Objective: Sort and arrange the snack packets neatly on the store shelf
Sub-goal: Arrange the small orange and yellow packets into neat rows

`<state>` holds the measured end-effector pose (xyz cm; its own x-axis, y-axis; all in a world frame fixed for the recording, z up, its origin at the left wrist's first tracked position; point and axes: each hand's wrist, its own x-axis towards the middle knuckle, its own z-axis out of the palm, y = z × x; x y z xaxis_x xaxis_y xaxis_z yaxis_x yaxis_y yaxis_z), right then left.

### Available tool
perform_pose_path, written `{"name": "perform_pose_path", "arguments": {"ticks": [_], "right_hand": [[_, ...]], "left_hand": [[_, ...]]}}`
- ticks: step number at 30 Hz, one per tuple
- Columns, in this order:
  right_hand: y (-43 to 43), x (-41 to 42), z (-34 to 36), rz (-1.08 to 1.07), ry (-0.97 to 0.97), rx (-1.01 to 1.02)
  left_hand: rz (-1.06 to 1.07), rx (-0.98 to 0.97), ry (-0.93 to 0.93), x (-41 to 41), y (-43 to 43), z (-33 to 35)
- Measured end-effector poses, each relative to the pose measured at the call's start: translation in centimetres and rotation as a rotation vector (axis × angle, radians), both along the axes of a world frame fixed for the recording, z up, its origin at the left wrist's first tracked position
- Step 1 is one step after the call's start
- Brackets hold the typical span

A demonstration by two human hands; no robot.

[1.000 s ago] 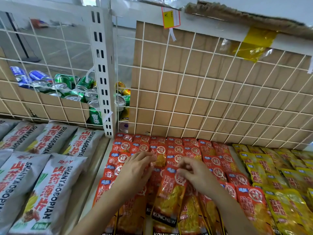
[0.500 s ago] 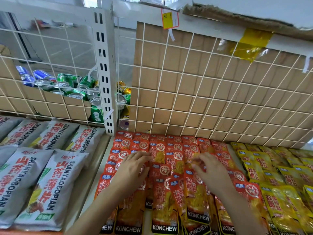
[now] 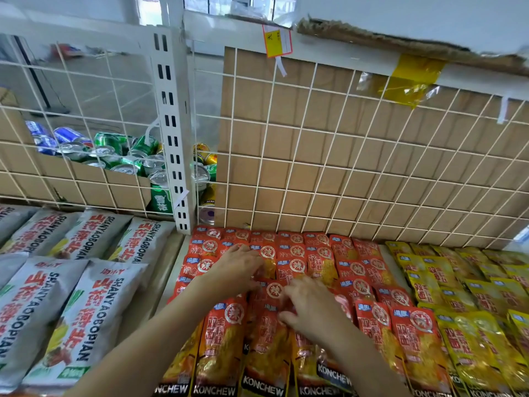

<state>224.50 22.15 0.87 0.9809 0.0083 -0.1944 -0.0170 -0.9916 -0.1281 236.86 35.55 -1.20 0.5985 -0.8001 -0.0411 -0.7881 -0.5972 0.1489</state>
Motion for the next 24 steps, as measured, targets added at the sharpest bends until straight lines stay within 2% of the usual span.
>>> {"name": "perform_pose_path", "arguments": {"ticks": [9, 16, 24], "right_hand": [[-0.7, 0.2, -0.1, -0.012, 0.030, 0.055], [-0.6, 0.8, -0.3, -0.069, 0.069, 0.277], [-0.6, 2.7, -0.7, -0.147, -0.099, 0.386]], "left_hand": [[-0.005, 0.058, 0.111, 0.7, -0.9, 0.3], [0.005, -0.021, 0.134, 1.1, -1.0, -0.3], [0.033, -0.137, 0.130, 2.6, -0.8, -0.2]]}}
